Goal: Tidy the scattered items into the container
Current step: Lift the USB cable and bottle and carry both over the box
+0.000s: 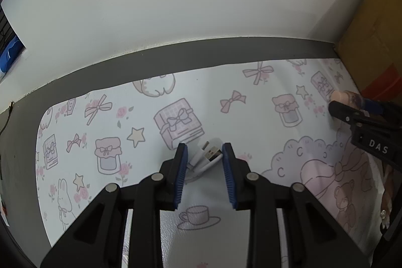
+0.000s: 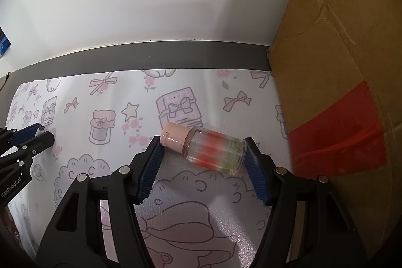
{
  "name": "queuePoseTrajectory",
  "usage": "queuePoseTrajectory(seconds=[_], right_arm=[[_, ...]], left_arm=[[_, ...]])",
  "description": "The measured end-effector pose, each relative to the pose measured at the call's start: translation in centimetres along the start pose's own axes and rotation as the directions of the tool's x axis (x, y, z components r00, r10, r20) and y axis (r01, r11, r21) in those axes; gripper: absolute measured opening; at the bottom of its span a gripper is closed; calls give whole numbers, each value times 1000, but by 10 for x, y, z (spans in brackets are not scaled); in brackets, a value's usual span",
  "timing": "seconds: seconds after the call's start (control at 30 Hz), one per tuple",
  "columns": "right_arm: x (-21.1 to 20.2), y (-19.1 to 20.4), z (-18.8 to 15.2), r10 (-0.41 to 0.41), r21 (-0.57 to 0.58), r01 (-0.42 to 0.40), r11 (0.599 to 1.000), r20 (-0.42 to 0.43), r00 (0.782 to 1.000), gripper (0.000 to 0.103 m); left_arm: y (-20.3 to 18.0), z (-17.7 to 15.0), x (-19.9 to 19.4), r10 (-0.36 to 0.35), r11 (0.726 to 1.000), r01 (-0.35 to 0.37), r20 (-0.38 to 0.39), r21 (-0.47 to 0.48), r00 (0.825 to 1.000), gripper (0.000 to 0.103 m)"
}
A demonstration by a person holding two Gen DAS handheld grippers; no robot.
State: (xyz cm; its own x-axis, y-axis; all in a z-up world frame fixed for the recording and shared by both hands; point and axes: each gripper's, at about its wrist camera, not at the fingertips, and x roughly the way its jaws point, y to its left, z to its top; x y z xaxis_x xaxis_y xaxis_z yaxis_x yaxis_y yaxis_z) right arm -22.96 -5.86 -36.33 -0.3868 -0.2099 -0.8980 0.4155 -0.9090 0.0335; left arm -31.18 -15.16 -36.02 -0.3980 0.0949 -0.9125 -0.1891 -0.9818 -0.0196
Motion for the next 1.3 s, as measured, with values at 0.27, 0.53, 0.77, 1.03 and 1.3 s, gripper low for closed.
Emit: queuePoseTrajectory(seconds=[0.27, 0.53, 0.77, 1.03, 1.3], right_arm=[[-8, -3, 2, 26, 15, -26, 1000, 3, 1000, 66], [-39, 10, 5, 48, -14, -47, 999, 26, 999, 66], [-94, 23, 8, 59, -61, -55, 997, 77, 995, 66], [-172, 35, -2, 85, -106, -68, 992, 161, 983, 66], [-245, 53, -5, 99, -153, -60, 986, 259, 961, 66]], left_arm=[[-2, -8, -12, 1, 1000, -1, -1, 1, 1000, 28], [-6, -5, -46, 21, 1000, -20, 30, -10, 999, 28], [-13, -6, -95, 34, 999, -32, 93, -30, 995, 28], [-7, -10, -182, 59, 997, -50, 184, -53, 981, 28], [-13, -13, -257, 64, 997, -52, 291, -50, 954, 28]])
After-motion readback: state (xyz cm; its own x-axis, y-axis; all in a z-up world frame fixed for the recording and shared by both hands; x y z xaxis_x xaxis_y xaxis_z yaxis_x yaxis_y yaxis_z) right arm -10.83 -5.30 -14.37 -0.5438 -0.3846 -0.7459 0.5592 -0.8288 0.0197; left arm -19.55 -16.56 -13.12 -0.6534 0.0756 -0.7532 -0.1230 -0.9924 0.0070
